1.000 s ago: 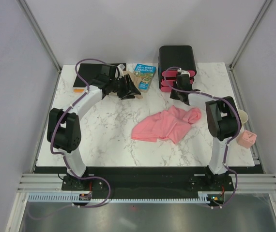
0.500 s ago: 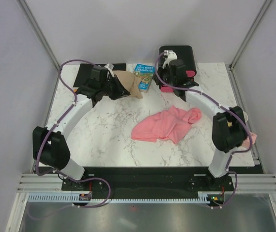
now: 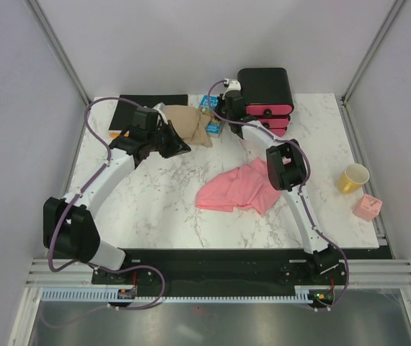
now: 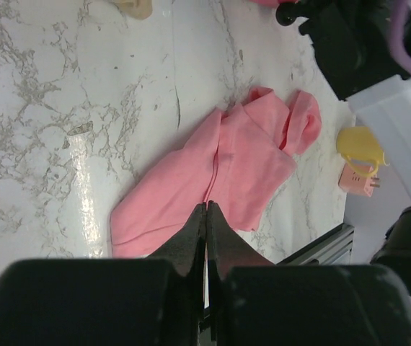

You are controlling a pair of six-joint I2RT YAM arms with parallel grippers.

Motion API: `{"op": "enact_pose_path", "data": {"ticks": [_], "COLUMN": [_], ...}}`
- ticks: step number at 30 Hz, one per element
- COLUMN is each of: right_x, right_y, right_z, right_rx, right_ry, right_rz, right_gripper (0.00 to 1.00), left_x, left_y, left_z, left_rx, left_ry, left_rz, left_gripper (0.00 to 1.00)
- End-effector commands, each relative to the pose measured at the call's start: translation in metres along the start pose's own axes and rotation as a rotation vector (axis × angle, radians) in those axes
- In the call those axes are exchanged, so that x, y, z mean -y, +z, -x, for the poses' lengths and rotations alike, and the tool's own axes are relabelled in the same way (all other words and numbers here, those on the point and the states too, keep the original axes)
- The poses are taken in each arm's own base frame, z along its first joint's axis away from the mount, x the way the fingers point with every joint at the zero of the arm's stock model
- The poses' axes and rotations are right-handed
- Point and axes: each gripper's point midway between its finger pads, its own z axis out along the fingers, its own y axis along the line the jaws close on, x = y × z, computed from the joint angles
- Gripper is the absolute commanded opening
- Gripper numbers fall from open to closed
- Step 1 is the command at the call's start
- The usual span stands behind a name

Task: Fold and stack the t-shirts

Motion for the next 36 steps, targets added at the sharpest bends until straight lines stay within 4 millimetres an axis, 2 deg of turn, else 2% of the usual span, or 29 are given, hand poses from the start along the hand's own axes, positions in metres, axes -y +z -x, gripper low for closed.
{"op": "enact_pose_path", "data": {"ticks": [1,2,3,4,6,7,8,9,11,12,13,16,17,18,19,21,22,27,36], "right_x": [-0.013,-0.019,-0.010,-0.013,-0.010,-0.012,-0.018,-0.017,-0.022,-0.016,-0.016,-0.001,0.003,0.004,0.011,0.016,0.023,0.047,0.069], "right_y": [0.004,0.005,0.009,0.010,0.014,0.013,0.013,0.016,0.014,0.021,0.019,0.021,0.019,0.014,0.014,0.005,0.003,-0.017,-0.034], "right_z": [0.073,0.073,0.066,0.070,0.063,0.069,0.069,0.062,0.076,0.061,0.069,0.054,0.051,0.059,0.050,0.056,0.052,0.063,0.062], "right_rx": [0.283,0.300,0.320,0.360,0.394,0.441,0.462,0.477,0.559,0.548,0.576,0.582,0.584,0.608,0.598,0.625,0.622,0.677,0.736], "right_ry": [0.057,0.059,0.070,0.078,0.084,0.094,0.100,0.099,0.116,0.115,0.130,0.168,0.173,0.182,0.180,0.173,0.166,0.124,0.080], "right_rz": [-0.036,-0.034,-0.079,-0.075,-0.127,-0.126,-0.119,-0.127,-0.134,-0.157,-0.177,-0.243,-0.261,-0.271,-0.295,-0.348,-0.381,-0.534,-0.675], "right_gripper": [0.00,0.00,0.00,0.00,0.00,0.00,0.00,0.00,0.00,0.00,0.00,0.00,0.00,0.00,0.00,0.00,0.00,0.00,0.00], "left_x": [0.003,0.002,0.001,0.000,0.000,-0.001,-0.001,-0.001,-0.002,-0.003,-0.003,-0.004,-0.003,-0.002,-0.003,-0.004,-0.005,-0.006,-0.005], "left_y": [-0.017,-0.017,-0.016,-0.016,-0.017,-0.016,-0.016,-0.016,-0.017,-0.017,-0.017,-0.020,-0.021,-0.021,-0.022,-0.022,-0.022,-0.018,-0.018], "left_z": [0.008,0.007,0.006,0.006,0.006,0.005,0.005,0.005,0.004,0.003,0.004,0.003,0.004,0.003,0.002,0.001,0.001,0.001,-0.001], "left_rx": [0.053,0.051,0.046,0.043,0.044,0.038,0.035,0.034,0.028,0.027,0.029,0.023,0.025,0.024,0.021,0.017,0.016,0.006,-0.005], "left_ry": [0.058,0.059,0.060,0.062,0.067,0.069,0.071,0.075,0.085,0.086,0.094,0.100,0.101,0.103,0.102,0.101,0.099,0.089,0.080], "left_rz": [0.001,0.003,0.007,0.007,0.009,0.013,0.014,0.015,0.020,0.021,0.024,0.029,0.026,0.024,0.025,0.030,0.031,0.034,0.033], "left_gripper": [0.02,0.02,0.02,0.02,0.02,0.02,0.02,0.02,0.02,0.02,0.02,0.02,0.02,0.02,0.02,0.02,0.02,0.02,0.02]}}
